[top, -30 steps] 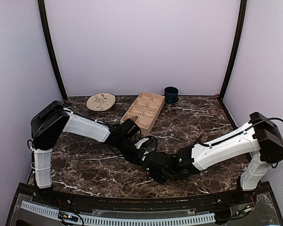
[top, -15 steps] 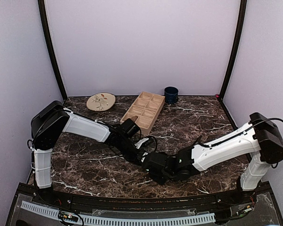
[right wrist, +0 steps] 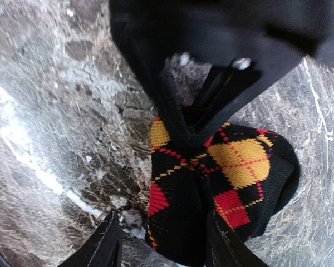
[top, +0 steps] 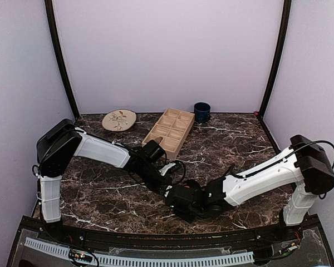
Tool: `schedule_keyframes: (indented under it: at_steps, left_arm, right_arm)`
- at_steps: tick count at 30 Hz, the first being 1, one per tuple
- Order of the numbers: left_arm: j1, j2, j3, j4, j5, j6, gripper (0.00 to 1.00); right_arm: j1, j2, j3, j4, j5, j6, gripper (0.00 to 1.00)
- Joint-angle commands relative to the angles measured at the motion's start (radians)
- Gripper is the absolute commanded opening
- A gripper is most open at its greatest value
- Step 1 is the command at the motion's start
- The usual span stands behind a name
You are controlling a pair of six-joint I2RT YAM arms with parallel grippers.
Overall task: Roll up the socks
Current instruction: Roll the sock at the center of the board.
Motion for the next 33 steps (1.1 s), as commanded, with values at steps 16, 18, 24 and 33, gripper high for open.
schedule_keyframes:
  at_steps: [16, 18, 24, 33]
  left_arm:
    - [-0.008, 0.056, -0.015, -0.163, -0.035, 0.035, 0.00]
    - [-0.008, 0.060, -0.010, -0.166, -0.033, 0.036, 0.00]
    - [-0.008, 0.066, 0.003, -0.175, -0.026, 0.038, 0.00]
    - [-0.008, 0.068, -0.002, -0.163, -0.017, 0.019, 0.00]
  right_arm:
    - [-0.057, 0.077, -0.027, 0.000, 0.008, 0.024, 0.47]
    - [-0.065, 0.080, -0.032, -0.001, -0.003, 0.024, 0.45]
    - [-0.079, 0.095, -0.039, -0.007, -0.051, 0.014, 0.30]
    - [-0.084, 0.098, -0.069, -0.001, -0.105, 0.045, 0.17]
